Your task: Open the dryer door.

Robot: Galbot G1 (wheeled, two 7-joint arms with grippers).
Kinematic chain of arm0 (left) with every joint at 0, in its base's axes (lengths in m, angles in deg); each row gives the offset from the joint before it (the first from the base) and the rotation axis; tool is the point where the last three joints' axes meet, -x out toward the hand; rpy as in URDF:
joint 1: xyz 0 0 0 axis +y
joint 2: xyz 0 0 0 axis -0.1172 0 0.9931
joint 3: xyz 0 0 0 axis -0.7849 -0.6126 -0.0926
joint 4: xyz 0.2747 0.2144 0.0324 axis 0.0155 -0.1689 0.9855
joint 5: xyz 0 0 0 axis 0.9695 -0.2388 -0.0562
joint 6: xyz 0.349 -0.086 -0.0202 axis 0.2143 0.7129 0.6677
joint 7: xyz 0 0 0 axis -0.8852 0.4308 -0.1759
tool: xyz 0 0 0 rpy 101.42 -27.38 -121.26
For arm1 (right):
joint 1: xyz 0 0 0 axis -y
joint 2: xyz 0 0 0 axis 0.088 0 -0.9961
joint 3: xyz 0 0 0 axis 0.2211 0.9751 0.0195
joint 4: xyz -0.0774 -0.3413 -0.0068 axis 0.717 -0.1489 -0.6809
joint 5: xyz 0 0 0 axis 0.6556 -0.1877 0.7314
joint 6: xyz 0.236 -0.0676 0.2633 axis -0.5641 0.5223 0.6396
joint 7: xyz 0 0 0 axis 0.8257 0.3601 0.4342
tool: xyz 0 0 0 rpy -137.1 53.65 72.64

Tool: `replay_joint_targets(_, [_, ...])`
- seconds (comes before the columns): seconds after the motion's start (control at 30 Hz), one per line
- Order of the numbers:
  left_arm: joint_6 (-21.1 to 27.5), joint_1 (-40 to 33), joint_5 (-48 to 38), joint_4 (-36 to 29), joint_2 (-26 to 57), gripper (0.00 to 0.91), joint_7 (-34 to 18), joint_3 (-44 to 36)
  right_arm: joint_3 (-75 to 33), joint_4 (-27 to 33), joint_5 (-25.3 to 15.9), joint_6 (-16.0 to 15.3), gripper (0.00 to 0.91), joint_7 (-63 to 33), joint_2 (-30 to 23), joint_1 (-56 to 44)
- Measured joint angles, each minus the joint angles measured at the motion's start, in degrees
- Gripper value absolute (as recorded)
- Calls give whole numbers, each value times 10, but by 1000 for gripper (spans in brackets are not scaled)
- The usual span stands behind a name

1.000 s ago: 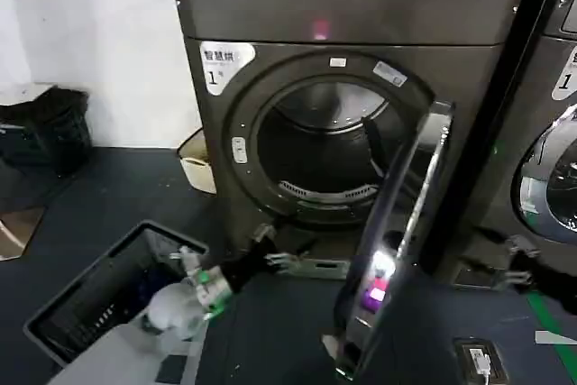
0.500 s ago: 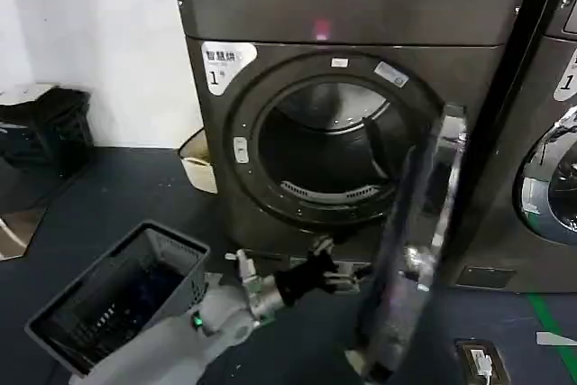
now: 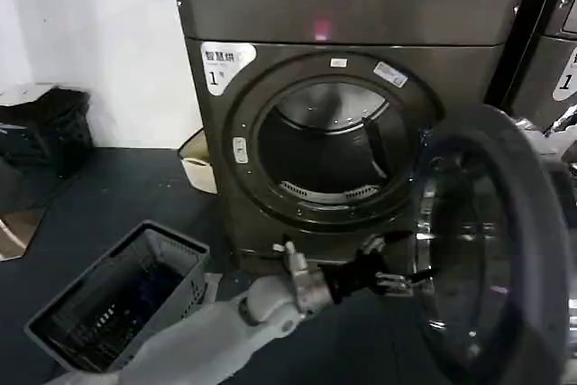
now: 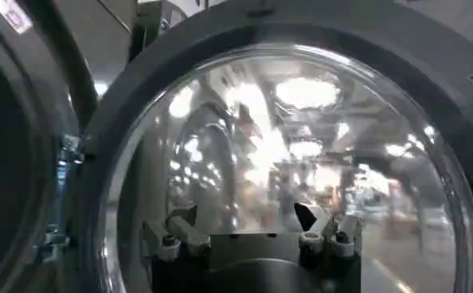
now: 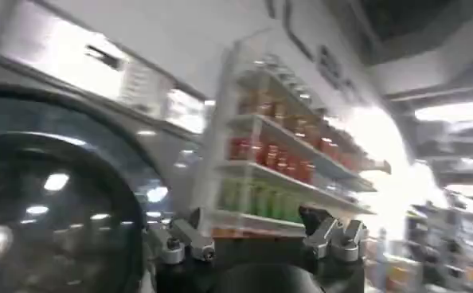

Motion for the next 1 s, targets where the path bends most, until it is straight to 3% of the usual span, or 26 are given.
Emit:
replay_joint_targets(0.2, [-14,-28,8,44,-57,907,2,-26,-43,-15,-4,-17,907,-52,-1,-10])
replay_joint_targets(0.43, [-32,-57,20,117,-129,907,2,-33,-80,-24,-33,-13,907,-53,-9,-31])
replay_joint_targets(0.7, [-40,-74,48,194,-198,907,5,-37,-113,-42,-15,-6,907,-35,-17,-53])
replay_joint_targets(1.0, [-12,-89,50,250,-215,907,-15,-44,-125,-46,-15,-7,907,-29,-18,-59])
